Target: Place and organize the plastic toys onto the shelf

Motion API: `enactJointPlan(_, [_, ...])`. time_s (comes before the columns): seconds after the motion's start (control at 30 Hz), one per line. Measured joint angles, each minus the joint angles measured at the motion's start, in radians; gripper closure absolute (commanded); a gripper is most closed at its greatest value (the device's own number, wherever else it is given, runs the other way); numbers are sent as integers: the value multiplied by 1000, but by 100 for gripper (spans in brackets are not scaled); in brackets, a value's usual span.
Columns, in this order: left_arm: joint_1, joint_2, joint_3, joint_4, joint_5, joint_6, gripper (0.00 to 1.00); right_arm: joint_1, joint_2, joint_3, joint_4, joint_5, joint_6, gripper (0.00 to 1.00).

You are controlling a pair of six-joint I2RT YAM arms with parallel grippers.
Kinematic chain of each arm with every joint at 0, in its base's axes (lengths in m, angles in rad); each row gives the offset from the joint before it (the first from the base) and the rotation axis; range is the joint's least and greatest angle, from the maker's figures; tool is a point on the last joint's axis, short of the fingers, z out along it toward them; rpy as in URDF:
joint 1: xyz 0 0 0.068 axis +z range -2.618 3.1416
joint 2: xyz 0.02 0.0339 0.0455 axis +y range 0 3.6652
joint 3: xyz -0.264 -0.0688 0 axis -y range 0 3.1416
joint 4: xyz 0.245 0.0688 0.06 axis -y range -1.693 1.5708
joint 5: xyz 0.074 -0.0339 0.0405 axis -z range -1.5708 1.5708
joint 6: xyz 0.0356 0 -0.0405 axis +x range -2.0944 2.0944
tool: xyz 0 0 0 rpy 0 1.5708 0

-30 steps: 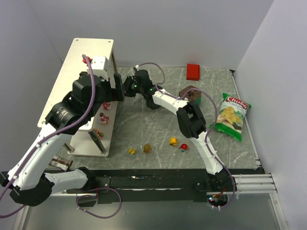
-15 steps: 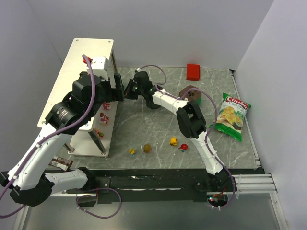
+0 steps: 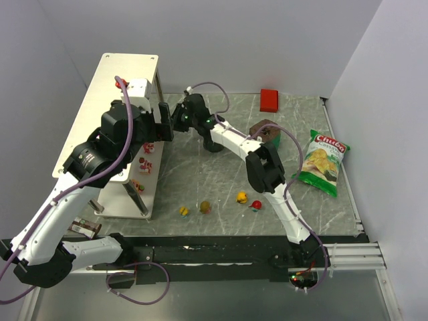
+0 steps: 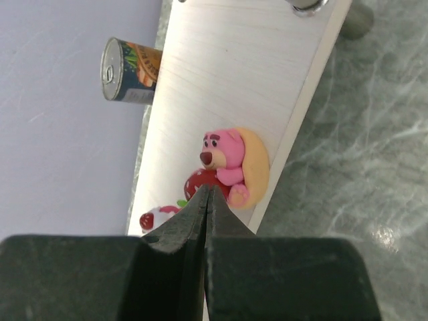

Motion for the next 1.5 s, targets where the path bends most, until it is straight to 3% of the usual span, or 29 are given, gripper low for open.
enactJointPlan(1.5, [0,0,0,0,0,0,4,41,86,111,-52,15,-17,100])
